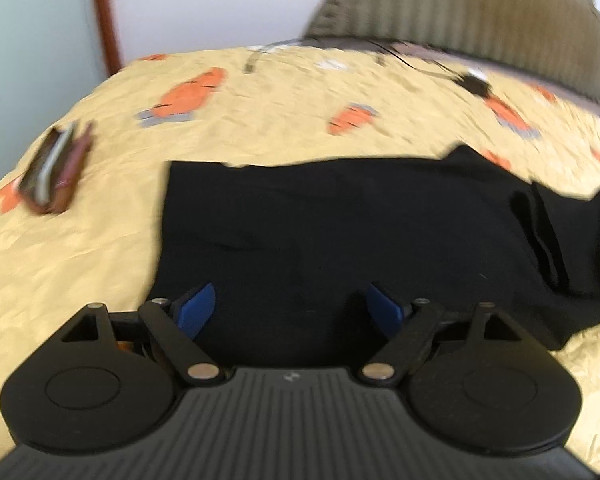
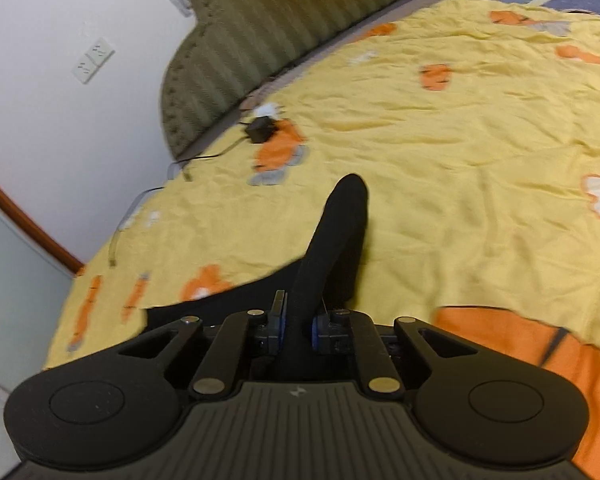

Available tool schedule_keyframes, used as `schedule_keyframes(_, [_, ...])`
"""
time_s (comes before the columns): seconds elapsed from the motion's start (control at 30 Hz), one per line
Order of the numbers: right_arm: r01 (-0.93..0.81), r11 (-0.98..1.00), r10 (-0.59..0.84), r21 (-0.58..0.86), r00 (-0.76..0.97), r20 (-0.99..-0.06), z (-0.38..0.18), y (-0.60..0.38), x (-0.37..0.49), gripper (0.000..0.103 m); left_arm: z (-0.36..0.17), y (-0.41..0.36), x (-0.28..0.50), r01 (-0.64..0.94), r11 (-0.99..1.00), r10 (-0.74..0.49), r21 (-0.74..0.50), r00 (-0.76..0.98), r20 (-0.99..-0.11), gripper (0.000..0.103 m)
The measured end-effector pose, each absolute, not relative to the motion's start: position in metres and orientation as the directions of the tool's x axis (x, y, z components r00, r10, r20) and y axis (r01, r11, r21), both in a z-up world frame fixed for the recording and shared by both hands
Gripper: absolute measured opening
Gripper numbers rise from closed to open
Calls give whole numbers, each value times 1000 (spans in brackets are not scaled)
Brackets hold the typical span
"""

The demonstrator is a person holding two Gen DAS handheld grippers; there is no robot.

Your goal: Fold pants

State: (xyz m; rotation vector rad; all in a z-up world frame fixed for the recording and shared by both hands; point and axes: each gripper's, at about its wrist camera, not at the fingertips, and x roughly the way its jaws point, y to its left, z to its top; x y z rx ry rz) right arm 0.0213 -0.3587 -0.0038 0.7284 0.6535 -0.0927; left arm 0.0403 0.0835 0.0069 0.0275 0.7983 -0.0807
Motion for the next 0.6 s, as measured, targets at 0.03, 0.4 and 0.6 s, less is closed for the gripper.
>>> schedule_keyframes(0.03, [284,742,162,607,803,-573,1,-354,25,10,9,95,39,57,998,-55,-21,699,-713,82])
schedule_keyframes(0.4, [46,711,433,701,758,-489,30,-241,87,10,2,143,34,-32,999,16,-10,701,-713,82])
schedule_keyframes(0.6, [-14,689,517,725,710,-478,27,-192,104,10,-1,155,32,-42,999,14,-22,703,-711,82])
